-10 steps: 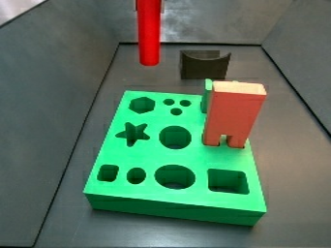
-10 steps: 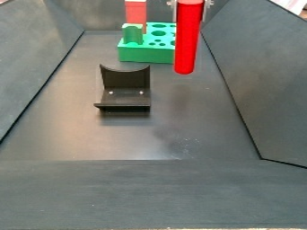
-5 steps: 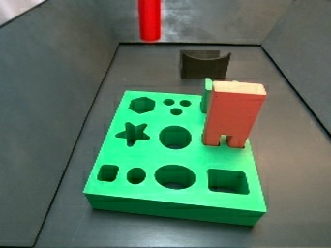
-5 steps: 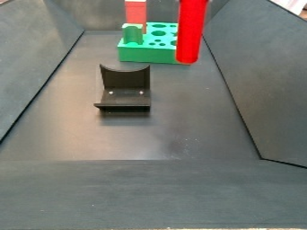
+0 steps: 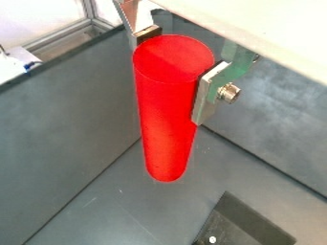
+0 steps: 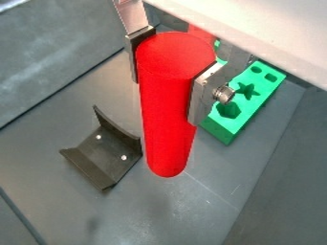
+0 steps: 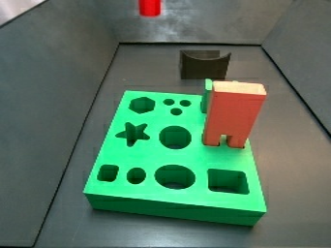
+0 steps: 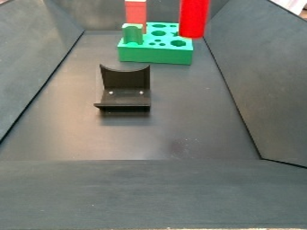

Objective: Pick up the round object. Move up. Move to above the board. Insert the round object.
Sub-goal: Move to above the board.

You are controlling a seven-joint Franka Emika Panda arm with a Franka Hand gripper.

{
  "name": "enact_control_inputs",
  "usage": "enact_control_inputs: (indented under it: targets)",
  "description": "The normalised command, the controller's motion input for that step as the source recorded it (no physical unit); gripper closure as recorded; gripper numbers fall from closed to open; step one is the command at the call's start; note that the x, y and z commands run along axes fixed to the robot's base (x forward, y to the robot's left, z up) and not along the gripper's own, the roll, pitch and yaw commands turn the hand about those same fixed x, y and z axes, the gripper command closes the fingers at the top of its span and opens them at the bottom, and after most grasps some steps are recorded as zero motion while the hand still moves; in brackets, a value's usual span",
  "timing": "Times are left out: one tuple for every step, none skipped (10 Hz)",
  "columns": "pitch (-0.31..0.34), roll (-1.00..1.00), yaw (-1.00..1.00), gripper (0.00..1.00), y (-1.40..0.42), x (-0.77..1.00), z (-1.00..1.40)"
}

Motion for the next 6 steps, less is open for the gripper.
enact_control_inputs:
  targets:
    - [0.207,-0.03,0.24,1.0,-1.0,0.15,0.17]
    - [0.199,0.0,0.24,1.0,-1.0,0.15,0.14]
    - [0.193,0.01,0.21,1.0,-1.0,0.16,0.15]
    - [0.167,-0.03,0.11,1.0,-1.0,0.17,0.15]
    - [0.139,0.0,0.05,1.0,-1.0,0.18,0.15]
    - [0.129,0.01,0.03,1.0,-1.0,0.19,0.15]
